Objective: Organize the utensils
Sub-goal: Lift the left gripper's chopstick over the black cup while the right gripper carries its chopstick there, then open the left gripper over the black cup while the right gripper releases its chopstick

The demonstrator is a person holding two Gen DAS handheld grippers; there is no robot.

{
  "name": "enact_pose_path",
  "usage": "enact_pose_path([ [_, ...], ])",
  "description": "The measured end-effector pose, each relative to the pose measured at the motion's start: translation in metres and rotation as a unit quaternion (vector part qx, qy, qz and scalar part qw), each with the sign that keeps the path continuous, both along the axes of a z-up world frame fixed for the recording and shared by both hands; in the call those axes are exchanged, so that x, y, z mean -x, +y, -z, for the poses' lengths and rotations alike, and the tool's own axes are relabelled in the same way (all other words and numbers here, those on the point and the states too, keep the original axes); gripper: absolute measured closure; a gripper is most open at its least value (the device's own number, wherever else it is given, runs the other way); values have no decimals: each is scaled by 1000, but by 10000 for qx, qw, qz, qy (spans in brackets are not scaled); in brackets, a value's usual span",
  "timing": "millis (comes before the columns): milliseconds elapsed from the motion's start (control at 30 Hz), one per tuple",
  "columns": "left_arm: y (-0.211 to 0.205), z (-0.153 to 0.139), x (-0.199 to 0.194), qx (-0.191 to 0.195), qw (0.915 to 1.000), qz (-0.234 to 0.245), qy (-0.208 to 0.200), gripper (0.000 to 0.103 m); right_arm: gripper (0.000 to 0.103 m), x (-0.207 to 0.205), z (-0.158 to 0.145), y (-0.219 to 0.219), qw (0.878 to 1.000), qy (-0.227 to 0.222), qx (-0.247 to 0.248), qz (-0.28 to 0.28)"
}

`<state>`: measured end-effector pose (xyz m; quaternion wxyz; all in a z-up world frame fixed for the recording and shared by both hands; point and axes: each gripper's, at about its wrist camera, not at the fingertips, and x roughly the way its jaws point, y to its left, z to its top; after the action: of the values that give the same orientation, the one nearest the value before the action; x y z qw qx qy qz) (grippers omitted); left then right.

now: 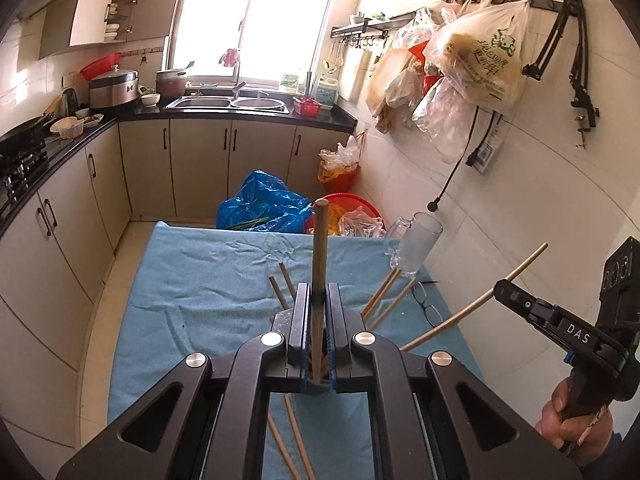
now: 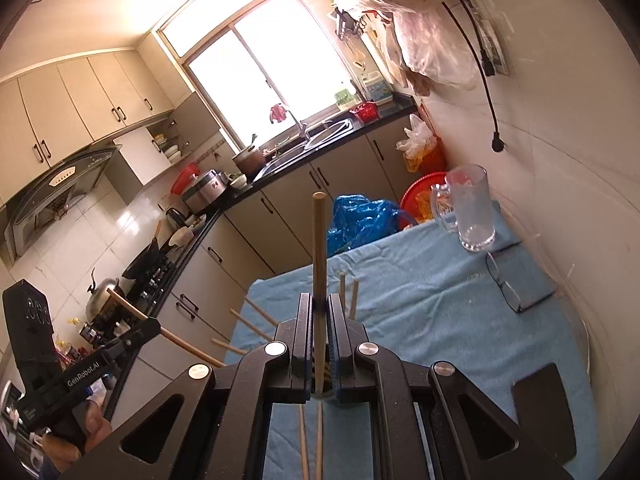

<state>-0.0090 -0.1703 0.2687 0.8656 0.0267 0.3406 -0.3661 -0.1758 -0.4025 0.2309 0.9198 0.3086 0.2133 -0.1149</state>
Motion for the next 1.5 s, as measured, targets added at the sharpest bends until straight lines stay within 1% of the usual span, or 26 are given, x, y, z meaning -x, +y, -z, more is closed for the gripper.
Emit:
enact_pose_path([
  [167,-13,14,-12,-77,9999,-65,71,97,95,-24,7,-3,9999,157,38,10],
  [400,-25,38,-23,-225,9994,-73,240,97,95,-46,35,-4,9986,518,-49,-41],
  [600,-30,51,-27,-349,9989,-66,318,97,95,-59,57,-3,9969,765,-162,-124],
  [733,-32,58,-31,-427,9984,-86,349,97,95,-68,69,-3,9955,903,-225,-191],
  [867,-32,55,-30,-396,9987,-76,323,96,94,-73,75,-5,9943,987,-316,-240],
  [900,-31,54,-29,-374,9987,-75,324,94,92,-73,75,-5,9942,981,-336,-271],
  [967,-28,50,-28,-313,9990,-74,322,84,77,-72,72,-5,9944,966,-327,-276],
  [1000,-27,47,-26,-289,9992,-96,275,82,74,-70,69,-4,9949,919,-316,-254],
  [1100,-22,37,-21,-208,9996,-98,189,82,73,-61,58,-3,9963,803,-217,-193],
  [1133,-18,33,-19,-153,9997,-108,165,80,72,-57,55,-2,9967,778,-175,-171],
  [1167,-16,31,-17,-121,9998,-120,143,75,67,-53,52,-1,9969,759,-143,-140],
  [1233,-9,26,-12,-68,9998,-181,67,67,62,-46,47,1,9973,716,-110,-107],
  [1333,4,25,-4,-51,9996,-261,-8,66,59,-31,46,4,9973,729,-14,-30],
  [1433,18,35,4,-87,9994,-331,99,66,54,-18,54,8,9968,793,-73,-5],
  [1500,26,45,7,-144,9988,-388,246,66,54,-11,65,11,9959,886,-169,-27],
])
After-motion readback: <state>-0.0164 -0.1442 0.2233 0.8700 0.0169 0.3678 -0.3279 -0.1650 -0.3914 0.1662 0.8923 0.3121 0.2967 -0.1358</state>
